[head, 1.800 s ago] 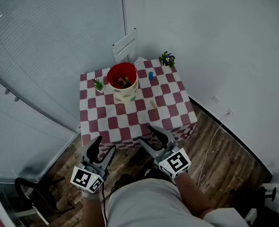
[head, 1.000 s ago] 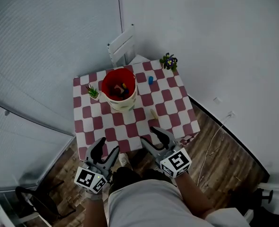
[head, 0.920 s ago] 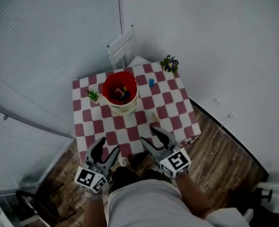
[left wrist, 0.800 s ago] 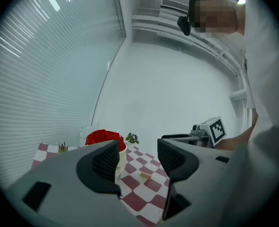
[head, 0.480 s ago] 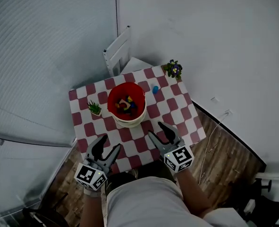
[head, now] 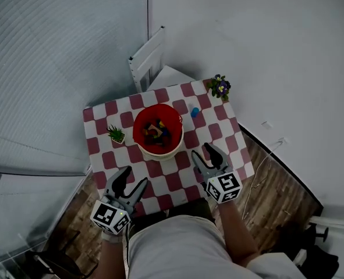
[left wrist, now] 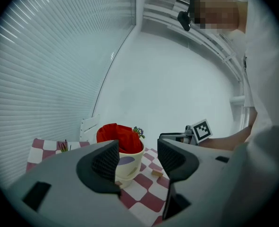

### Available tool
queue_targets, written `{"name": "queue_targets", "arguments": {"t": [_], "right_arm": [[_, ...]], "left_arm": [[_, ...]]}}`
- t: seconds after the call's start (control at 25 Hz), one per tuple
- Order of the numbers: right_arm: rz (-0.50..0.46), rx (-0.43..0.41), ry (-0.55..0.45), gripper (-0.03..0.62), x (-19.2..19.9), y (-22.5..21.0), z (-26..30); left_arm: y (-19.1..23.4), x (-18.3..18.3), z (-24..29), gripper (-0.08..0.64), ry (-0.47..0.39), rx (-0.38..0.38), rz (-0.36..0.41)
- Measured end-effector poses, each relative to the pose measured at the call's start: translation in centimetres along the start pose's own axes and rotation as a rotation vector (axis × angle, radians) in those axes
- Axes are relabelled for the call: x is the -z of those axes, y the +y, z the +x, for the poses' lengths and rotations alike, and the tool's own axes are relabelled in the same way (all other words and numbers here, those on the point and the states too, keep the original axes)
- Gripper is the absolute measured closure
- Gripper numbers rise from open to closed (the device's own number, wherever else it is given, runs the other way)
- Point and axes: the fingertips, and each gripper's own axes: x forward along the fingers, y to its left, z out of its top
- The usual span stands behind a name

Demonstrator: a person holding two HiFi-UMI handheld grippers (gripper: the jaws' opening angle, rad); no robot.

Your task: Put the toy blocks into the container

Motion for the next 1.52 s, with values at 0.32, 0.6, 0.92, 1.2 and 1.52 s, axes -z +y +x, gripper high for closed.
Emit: {"name": "queue_targets", "arguments": {"t": [0.32, 0.6, 0.92, 1.2, 1.52], "right_arm": [[0.030, -0.044, 0.073, 0.377, 2.1, -5.6, 3.7], [0.056, -0.076, 0.132, 0.377, 4.8, -10.1, 7.2], [-0.005, -0.093, 0.198, 0.377, 7.7, -14.2, 11.6], [-0.002, -0.107, 0.237, 0.377, 10.1, -16.6, 15.5], [-0.018, -0.120, 0.279, 0.377, 12.0, -18.2, 19.0]], "left_arm": [[0.4, 1.3, 1.7, 0.328, 0.032, -0.152, -0.058], [0.1, 2.6, 3.3, 0.328, 0.054, -0.267, -0.095], [0.1, 5.2, 4.9, 0.328, 0.074, -0.371, -0.156], [-0.9, 6.4, 6.7, 0.328, 0.109, -0.425, -0.190], [-1.5, 8.9, 8.0, 0.328, 0.130, -0.465, -0.238]]}}
